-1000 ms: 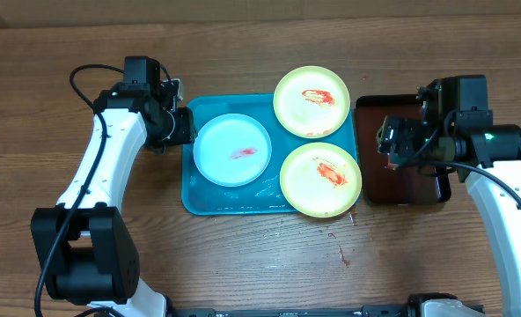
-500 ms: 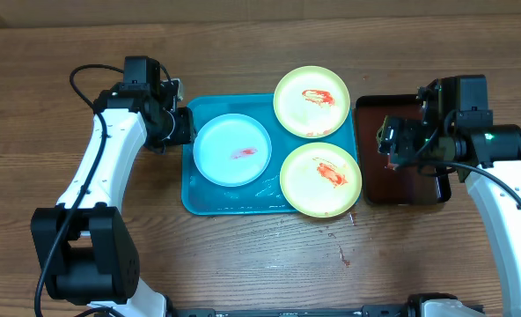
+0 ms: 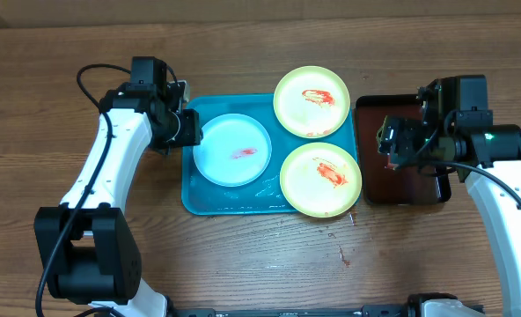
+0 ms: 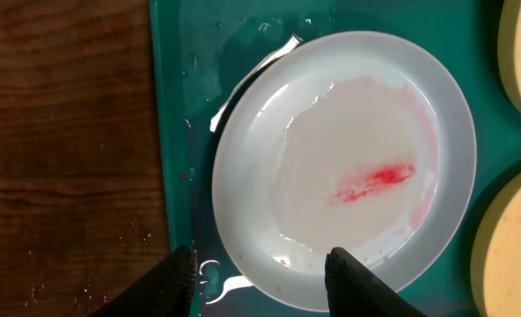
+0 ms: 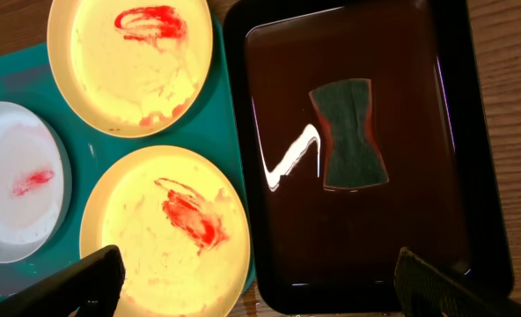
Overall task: Clean dirty plates on tray and stack at the side
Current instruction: 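Lower the left gripper and pinch the white plate's left rim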
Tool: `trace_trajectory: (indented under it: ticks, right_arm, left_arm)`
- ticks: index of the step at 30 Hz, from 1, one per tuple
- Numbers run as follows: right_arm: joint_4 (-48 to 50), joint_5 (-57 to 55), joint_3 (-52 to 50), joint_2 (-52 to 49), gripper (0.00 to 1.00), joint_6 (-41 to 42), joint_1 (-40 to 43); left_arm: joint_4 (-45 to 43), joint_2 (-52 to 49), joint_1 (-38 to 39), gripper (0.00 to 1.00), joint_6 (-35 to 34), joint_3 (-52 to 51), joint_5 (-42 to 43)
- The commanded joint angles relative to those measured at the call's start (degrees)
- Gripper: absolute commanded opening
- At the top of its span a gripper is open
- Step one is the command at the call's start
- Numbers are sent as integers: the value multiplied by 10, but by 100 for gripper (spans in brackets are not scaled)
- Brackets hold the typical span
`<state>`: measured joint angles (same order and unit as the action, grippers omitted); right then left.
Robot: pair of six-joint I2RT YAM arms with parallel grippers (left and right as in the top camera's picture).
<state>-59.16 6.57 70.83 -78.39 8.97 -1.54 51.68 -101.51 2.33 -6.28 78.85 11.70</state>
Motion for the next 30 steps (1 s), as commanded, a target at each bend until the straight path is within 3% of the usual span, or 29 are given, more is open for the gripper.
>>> trace_trajectory:
  ticks: [1, 6, 15, 26, 30]
  right_arm:
    - [3, -5, 14, 2, 100, -2, -3]
    - [10, -5, 14, 2, 100, -2, -3]
    - [33, 5, 14, 2, 100, 0, -3]
    - [35, 36, 14, 2, 100, 0, -3]
    - [35, 36, 14, 2, 100, 0, -3]
  left_arm:
    - [6, -5, 4, 50, -2, -8, -3]
    - [5, -23, 3, 50, -2, -19, -3]
    - [-17, -91, 3, 30, -1, -19, -17]
    - [-62, -136, 4, 28, 16, -19, -28]
    - [-73, -154, 4, 15, 15, -19, -20]
